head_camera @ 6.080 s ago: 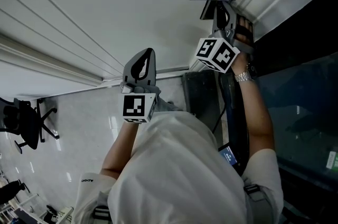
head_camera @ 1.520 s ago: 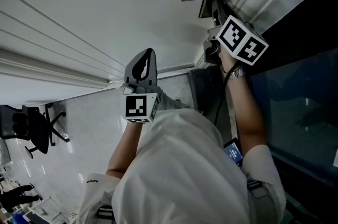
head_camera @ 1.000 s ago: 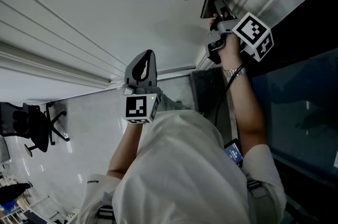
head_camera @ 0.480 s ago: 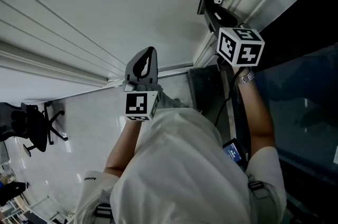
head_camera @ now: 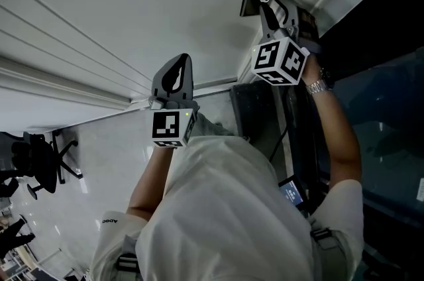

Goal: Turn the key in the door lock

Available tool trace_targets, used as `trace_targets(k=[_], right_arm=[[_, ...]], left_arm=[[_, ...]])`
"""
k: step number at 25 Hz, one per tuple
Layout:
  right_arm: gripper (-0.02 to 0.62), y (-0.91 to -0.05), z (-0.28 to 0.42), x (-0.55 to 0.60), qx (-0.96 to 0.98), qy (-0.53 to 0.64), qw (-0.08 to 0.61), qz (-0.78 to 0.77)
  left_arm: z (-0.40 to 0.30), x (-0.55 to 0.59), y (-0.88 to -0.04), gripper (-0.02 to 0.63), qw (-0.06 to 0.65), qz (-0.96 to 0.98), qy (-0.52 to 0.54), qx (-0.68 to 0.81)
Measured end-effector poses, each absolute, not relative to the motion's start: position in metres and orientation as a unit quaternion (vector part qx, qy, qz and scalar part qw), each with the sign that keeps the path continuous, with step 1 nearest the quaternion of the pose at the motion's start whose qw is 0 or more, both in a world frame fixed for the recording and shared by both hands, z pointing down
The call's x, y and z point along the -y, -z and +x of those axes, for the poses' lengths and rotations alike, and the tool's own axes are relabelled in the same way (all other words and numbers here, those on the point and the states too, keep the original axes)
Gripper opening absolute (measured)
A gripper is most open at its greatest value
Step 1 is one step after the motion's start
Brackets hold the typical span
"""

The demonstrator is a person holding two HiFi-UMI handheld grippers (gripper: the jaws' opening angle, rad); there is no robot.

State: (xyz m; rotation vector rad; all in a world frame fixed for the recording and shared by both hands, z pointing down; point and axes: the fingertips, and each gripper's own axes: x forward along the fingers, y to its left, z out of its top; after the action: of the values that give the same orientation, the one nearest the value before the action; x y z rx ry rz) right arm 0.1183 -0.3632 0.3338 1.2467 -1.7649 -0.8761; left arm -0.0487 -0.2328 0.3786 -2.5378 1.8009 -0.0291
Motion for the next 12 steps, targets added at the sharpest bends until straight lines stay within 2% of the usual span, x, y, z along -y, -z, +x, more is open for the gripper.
trace_targets(k=[5,12], right_arm=[[0.117,-0.334,0.114,0.367,0.634,0.437,0.439,0.463],[0.101,-0.335,0.108,0.371,0.607,0.453,0.454,0.468]], left_arm=[[-0.035,0.23,-0.379,0.01,0.008,-0.823,0.002,-0.568],[-0.029,0.234,-0.38,0.009,0.002,-0.83,-0.004,-0.558]])
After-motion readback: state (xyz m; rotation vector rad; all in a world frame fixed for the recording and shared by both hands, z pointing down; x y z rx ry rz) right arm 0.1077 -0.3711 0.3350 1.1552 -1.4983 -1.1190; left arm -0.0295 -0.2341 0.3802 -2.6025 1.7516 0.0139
